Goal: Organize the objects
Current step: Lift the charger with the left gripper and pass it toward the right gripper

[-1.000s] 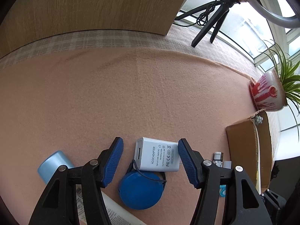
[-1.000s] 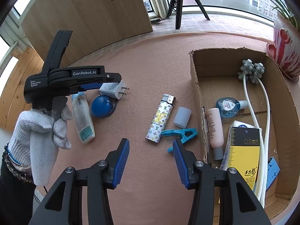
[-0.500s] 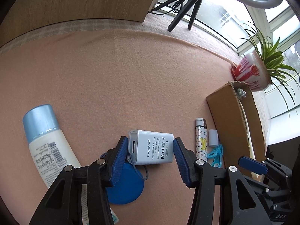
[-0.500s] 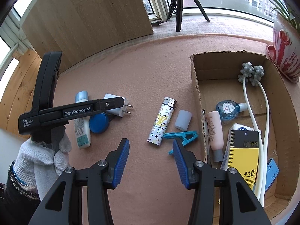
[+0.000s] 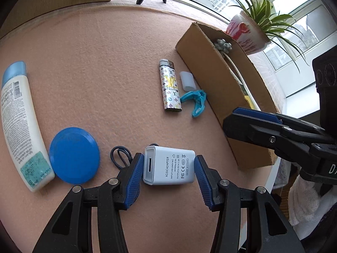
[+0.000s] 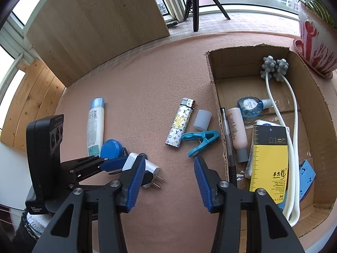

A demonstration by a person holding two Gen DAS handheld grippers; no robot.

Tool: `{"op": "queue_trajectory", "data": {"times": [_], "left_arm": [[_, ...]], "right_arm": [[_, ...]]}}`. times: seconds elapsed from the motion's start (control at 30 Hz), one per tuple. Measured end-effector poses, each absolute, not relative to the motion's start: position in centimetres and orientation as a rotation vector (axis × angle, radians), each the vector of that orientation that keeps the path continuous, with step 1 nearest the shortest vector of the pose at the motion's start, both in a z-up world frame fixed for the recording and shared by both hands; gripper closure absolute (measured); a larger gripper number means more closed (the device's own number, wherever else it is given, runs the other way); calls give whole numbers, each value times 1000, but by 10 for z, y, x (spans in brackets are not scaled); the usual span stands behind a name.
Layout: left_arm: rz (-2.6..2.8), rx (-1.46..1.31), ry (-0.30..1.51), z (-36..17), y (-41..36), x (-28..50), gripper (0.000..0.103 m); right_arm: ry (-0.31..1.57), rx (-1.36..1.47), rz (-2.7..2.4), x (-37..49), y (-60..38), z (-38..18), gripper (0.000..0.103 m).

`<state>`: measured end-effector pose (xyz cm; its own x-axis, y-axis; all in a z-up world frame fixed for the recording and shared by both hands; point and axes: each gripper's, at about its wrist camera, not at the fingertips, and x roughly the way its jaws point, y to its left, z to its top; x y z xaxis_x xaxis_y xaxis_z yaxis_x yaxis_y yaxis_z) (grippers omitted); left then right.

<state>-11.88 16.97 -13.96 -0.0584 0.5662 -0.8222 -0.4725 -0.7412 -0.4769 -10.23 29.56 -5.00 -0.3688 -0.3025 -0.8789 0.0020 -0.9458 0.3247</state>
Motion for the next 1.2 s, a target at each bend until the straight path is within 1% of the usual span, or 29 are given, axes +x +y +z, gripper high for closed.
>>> {"op": "queue_trajectory", "data": {"times": [0.2,0.23,0.27,0.33,0.37,0.47,0.6,0.7,0.87,1.07,1.2], "left_arm": [[1808,-1472,0,-138,184,-82,50],[1822,-1473,12,-137,184,-79,48],[1830,-1479,8,-135,183,-77,41],[1851,-1471,-21,-129,176,-74,33],[1878,-1458,-22,-125,171,-73,31],[1940,-1432,-14,-115,155,-66,30],[1977,-1443,-57,-110,126,-67,30],[2001,-1468,-83,-113,111,-67,31],[2056,-1474,-91,-114,94,-65,32],[2097,-1465,-111,-112,86,-72,32],[2126,-1461,-92,-111,86,-80,32]], "right_arm": [[-392,1659,-2398,-90,291,-55,58],[-390,1662,-2394,-88,290,-56,58],[-388,1668,-2388,-87,290,-57,58],[-386,1682,-2373,-85,289,-62,58],[-385,1687,-2365,-84,288,-63,58],[-370,1697,-2344,-82,286,-67,58],[-312,1695,-2329,-81,278,-69,58],[-256,1701,-2322,-82,273,-70,57],[-236,1669,-2312,-74,273,-61,57],[-10,1624,-2270,-60,250,-60,57],[53,1630,-2212,-57,236,-70,57]]}}
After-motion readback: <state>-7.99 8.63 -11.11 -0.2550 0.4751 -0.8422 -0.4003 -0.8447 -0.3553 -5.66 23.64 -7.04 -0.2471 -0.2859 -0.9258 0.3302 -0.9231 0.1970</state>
